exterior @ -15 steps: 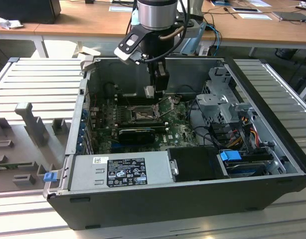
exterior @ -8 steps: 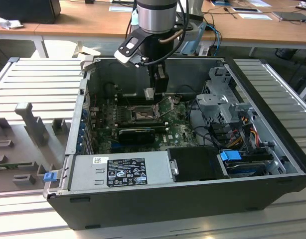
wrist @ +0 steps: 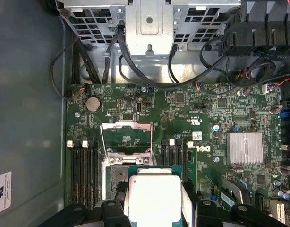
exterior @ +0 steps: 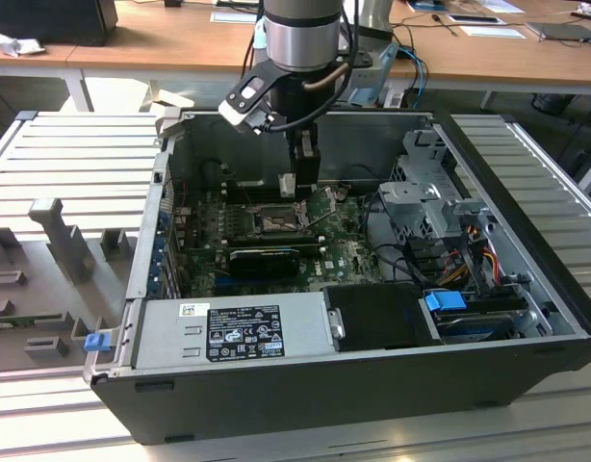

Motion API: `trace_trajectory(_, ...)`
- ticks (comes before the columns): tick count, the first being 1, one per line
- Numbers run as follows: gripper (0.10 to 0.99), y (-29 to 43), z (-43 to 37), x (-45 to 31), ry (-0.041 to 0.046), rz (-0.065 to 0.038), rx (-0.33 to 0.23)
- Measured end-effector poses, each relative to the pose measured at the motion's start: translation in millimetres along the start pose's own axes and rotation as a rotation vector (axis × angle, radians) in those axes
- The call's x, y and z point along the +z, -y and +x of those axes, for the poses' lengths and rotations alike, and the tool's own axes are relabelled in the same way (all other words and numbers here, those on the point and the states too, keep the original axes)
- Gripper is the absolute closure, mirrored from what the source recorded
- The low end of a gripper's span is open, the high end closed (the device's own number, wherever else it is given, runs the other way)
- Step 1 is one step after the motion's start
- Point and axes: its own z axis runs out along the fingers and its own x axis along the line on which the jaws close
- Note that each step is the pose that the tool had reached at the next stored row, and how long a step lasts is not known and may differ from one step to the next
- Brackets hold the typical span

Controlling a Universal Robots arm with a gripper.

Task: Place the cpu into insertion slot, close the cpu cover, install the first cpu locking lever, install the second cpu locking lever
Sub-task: 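Place the cpu into insertion slot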

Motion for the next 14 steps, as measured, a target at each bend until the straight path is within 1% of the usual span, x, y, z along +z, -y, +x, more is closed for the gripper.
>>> trace_trajectory(7,0.557,0.4,-0.1,5.6,0.0,0.0,0.0)
trace_trajectory(14,0.557,1.0,-0.2,13.0,-0.0001,0.001,0.0)
